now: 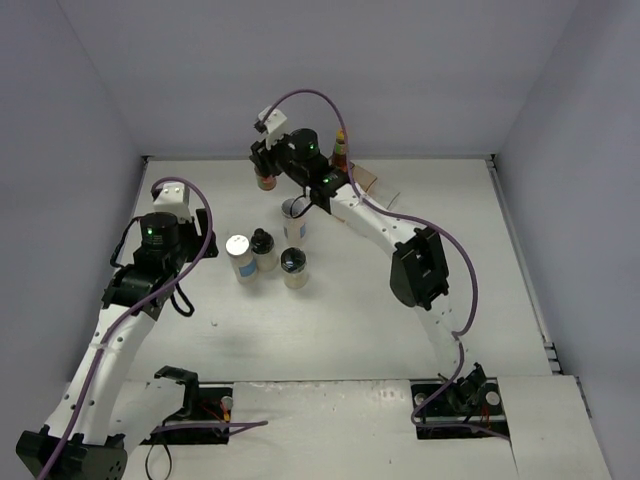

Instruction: Organize the condiment bottles

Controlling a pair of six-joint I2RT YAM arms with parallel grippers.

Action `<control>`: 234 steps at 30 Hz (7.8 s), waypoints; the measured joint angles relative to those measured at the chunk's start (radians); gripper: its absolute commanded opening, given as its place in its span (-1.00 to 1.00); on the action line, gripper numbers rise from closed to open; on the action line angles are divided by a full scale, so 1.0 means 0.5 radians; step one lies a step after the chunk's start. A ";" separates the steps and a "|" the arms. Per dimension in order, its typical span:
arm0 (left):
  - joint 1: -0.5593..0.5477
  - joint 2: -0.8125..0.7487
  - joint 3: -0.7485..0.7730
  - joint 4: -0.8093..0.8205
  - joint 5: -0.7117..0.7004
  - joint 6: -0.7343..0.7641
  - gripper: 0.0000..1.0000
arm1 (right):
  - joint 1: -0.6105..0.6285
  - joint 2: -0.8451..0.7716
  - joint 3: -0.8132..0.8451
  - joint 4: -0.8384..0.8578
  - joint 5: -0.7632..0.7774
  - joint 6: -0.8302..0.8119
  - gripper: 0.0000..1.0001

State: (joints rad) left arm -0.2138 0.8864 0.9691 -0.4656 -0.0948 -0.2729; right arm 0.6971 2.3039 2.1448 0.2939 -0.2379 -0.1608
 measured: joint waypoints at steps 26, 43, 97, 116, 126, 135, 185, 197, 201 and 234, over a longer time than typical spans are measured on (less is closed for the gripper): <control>0.036 0.043 0.000 0.000 0.057 -0.002 0.32 | -0.363 -0.076 -0.346 0.182 0.256 0.037 -1.00; 0.053 0.047 0.000 0.002 0.094 -0.031 0.32 | -0.433 -0.184 -0.703 0.220 0.248 0.100 -0.91; 0.054 0.047 -0.002 0.010 0.109 -0.037 0.33 | -0.186 -0.975 -1.280 0.121 -0.124 0.183 1.00; 0.054 0.047 -0.002 0.014 0.134 -0.037 0.33 | -0.105 -0.607 -1.315 0.066 -0.115 0.227 1.00; 0.054 0.047 -0.002 0.014 0.139 -0.037 0.33 | -0.095 -0.596 -1.373 0.069 -0.120 0.249 0.26; 0.054 0.047 -0.002 0.014 0.139 -0.037 0.33 | -0.095 -0.639 -1.461 0.126 -0.063 0.248 -0.85; 0.054 0.066 -0.002 0.014 0.146 -0.038 0.33 | -0.846 -0.345 -0.911 -0.024 0.094 0.226 -0.82; 0.054 0.068 -0.002 0.014 0.146 -0.038 0.33 | -0.856 -0.317 -0.911 0.010 0.089 0.232 0.69; 0.054 0.068 -0.002 0.014 0.146 -0.037 0.33 | -0.857 -0.340 -0.918 0.035 0.072 0.224 1.00; -0.011 0.343 -0.263 0.439 0.603 0.059 0.53 | -0.568 -2.178 -2.425 -0.033 -0.065 0.572 1.00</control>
State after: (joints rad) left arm -0.2195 1.0580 0.8375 -0.2462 0.2070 -0.2436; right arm 0.4129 1.2148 0.9325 0.2775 -0.2703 0.1253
